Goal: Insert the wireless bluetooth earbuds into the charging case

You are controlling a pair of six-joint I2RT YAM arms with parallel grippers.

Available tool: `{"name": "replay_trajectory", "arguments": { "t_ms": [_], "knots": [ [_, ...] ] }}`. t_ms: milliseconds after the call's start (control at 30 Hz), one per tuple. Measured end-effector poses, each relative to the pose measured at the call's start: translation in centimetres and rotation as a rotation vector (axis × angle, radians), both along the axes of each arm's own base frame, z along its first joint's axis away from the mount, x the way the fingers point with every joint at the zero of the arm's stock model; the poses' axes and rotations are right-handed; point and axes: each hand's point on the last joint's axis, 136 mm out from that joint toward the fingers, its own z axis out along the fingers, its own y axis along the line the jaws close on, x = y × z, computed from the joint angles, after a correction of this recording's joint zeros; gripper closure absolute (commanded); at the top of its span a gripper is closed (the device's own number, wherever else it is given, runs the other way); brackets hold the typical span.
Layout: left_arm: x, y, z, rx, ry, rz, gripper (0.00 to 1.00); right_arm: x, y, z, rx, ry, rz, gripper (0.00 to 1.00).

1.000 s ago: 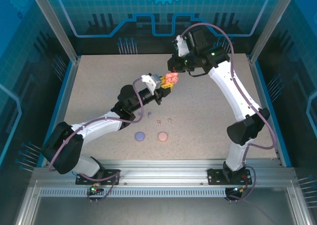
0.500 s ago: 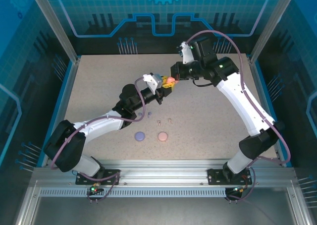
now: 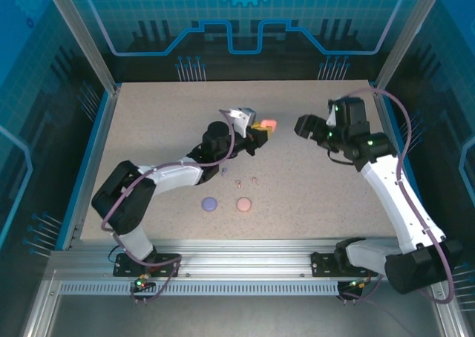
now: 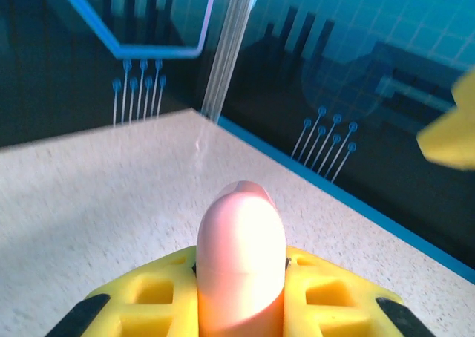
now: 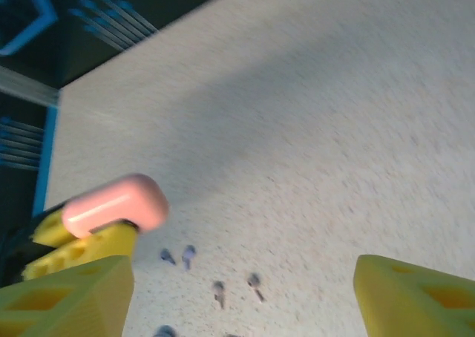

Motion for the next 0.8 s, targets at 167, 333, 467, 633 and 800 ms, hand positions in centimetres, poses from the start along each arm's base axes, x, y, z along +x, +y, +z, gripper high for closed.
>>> {"name": "replay_trajectory", "arguments": {
  "t_ms": [167,333,467,633,800],
  "knots": [
    [1.4,-3.3,-4.1,-0.041,0.230,0.000,1.00,-2.1,-1.9,-4.9,-0.015,0.101,-0.059,0.00],
    [3.5,-6.1,-7.3,-0.097,0.432,0.026,1.00,-3.2,-2.8,-6.1,-0.020,0.117,-0.078,0.00],
    [5.5,-8.4,-9.8,-0.117,0.585,0.061,1.00,-3.0,-4.6,-5.9,-0.018,0.109,-0.132,0.00],
    [7.8,-11.2,-11.8,-0.120,0.723,0.091,1.00,-2.9,-6.0,-5.9,0.004,0.116,-0.172,0.00],
    [9.6,-12.9,-14.4,-0.097,0.831,0.126,1.00,-3.1,-6.1,-6.5,0.023,0.136,-0.170,0.00]
  ]
}}
